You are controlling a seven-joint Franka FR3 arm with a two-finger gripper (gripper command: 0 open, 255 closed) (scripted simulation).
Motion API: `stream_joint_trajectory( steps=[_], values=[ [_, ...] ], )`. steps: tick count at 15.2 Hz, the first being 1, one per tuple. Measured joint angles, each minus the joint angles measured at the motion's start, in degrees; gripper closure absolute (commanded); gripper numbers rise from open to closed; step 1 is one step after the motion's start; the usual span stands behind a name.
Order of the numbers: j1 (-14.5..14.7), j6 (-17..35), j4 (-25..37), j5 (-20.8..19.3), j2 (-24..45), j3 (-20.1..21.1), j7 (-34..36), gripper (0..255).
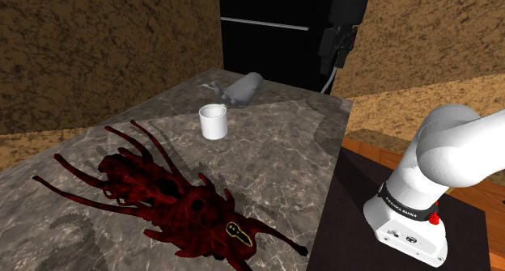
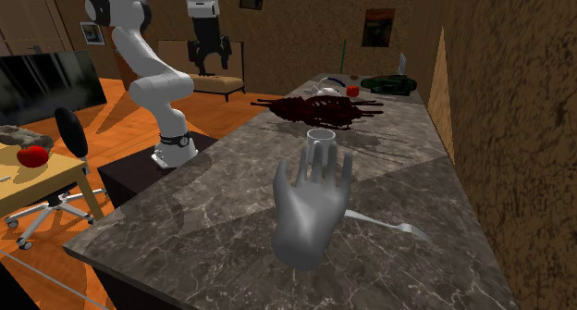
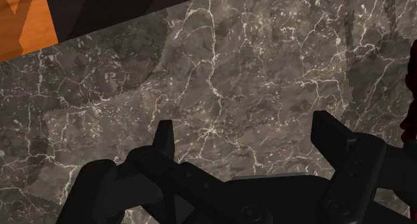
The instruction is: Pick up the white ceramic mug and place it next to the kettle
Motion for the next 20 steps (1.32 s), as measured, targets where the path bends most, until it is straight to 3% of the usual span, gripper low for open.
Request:
stream_joint_trajectory(
  steps=[2,10,20],
  values=[
    [0.2,0.9,-0.1,0.2,0.6,0.4,0.3,0],
    [1.6,14.0,0.3,1.6,12.0,5.1,3.7,0],
    [2.7,28.9,8.5,-0.5,32.3,11.2,9.9,0]
  ],
)
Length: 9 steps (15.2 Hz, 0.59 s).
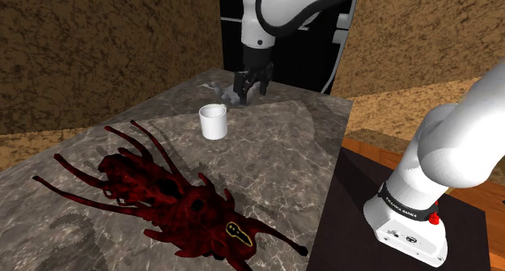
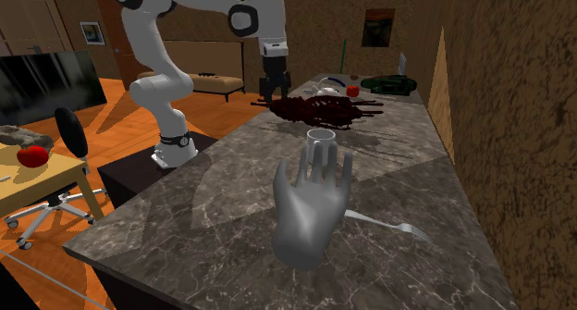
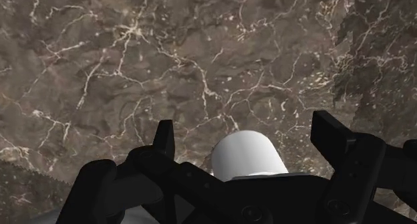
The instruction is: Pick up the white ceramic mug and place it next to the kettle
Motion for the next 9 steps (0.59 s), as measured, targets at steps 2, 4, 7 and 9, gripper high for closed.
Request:
stream_joint_trajectory(
  steps=[2,4,7,9],
  values=[
    [0.1,1.9,2.3,-1.2,3.7,0.8,1.2,0],
    [0.3,3.9,5.5,-2.8,8.6,1.7,2.9,0],
    [0.9,6.1,9.5,-5.2,14.4,2.6,5.4,0],
    [1.4,6.9,14.0,-7.2,19.4,2.9,6.9,0]
  ],
)
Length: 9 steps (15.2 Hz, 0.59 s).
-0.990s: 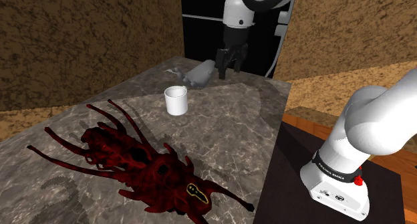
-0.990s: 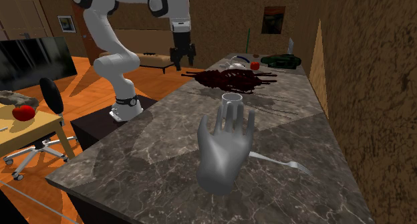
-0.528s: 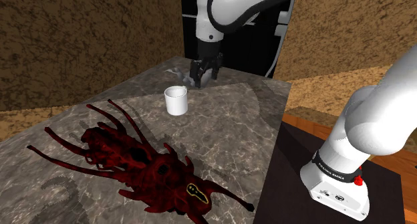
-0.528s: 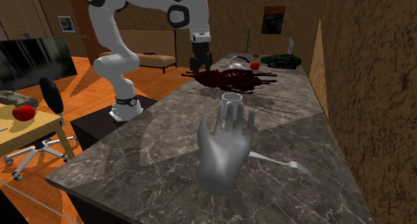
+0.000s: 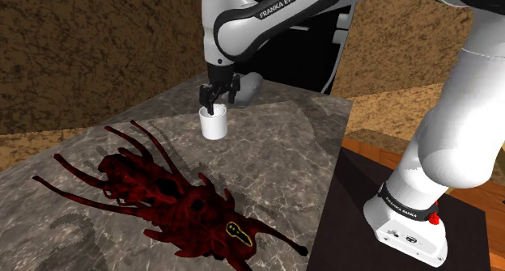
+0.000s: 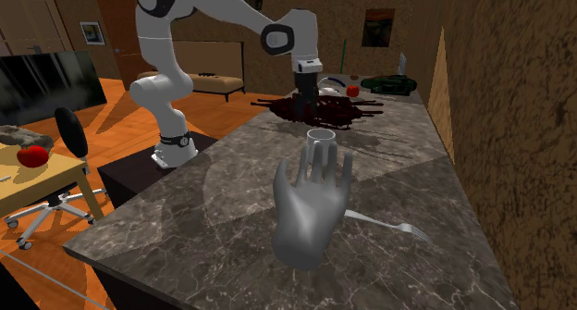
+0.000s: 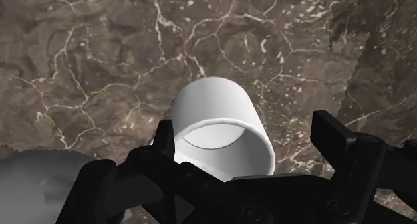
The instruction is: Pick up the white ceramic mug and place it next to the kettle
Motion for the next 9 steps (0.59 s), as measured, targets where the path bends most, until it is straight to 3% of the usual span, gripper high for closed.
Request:
stream_joint_trajectory(
  steps=[5,9],
  values=[
    [2.2,1.3,10.1,-4.8,11.0,0.0,3.7,0],
    [2.9,2.3,12.5,-6.0,14.4,-0.4,4.5,0]
  ],
)
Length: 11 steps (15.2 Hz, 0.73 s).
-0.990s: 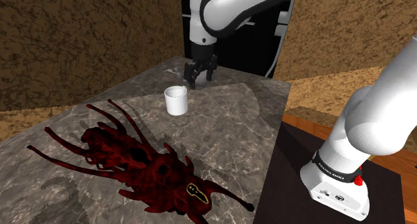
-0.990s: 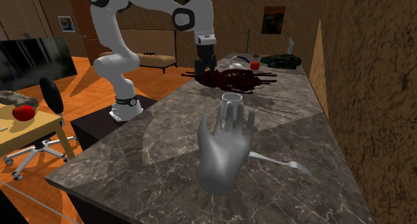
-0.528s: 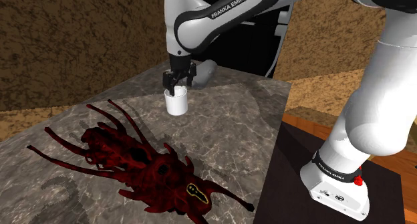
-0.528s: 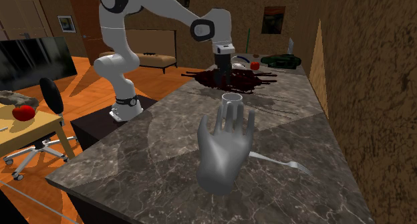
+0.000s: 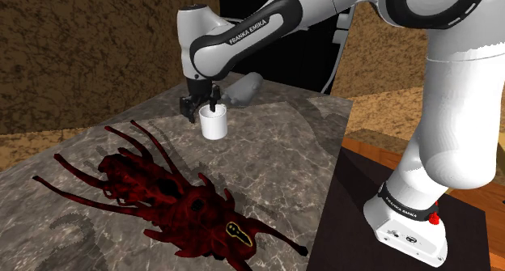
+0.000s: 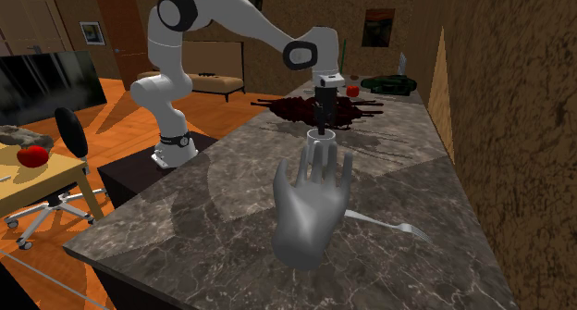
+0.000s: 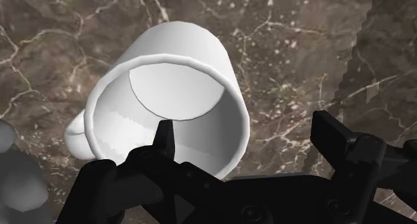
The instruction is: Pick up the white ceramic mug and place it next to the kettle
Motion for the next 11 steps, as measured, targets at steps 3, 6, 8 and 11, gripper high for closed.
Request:
stream_joint_trajectory(
  steps=[3,6,8,11],
  values=[
    [0.1,1.9,-1.0,-0.4,0.8,-0.2,0.3,0],
    [0.1,3.1,-1.2,-0.8,2.0,-0.4,0.5,0],
    [0.1,3.3,-1.2,-0.8,2.2,-0.4,0.5,0],
    [0.1,3.4,-1.2,-0.9,2.2,-0.4,0.5,0]
  ],
)
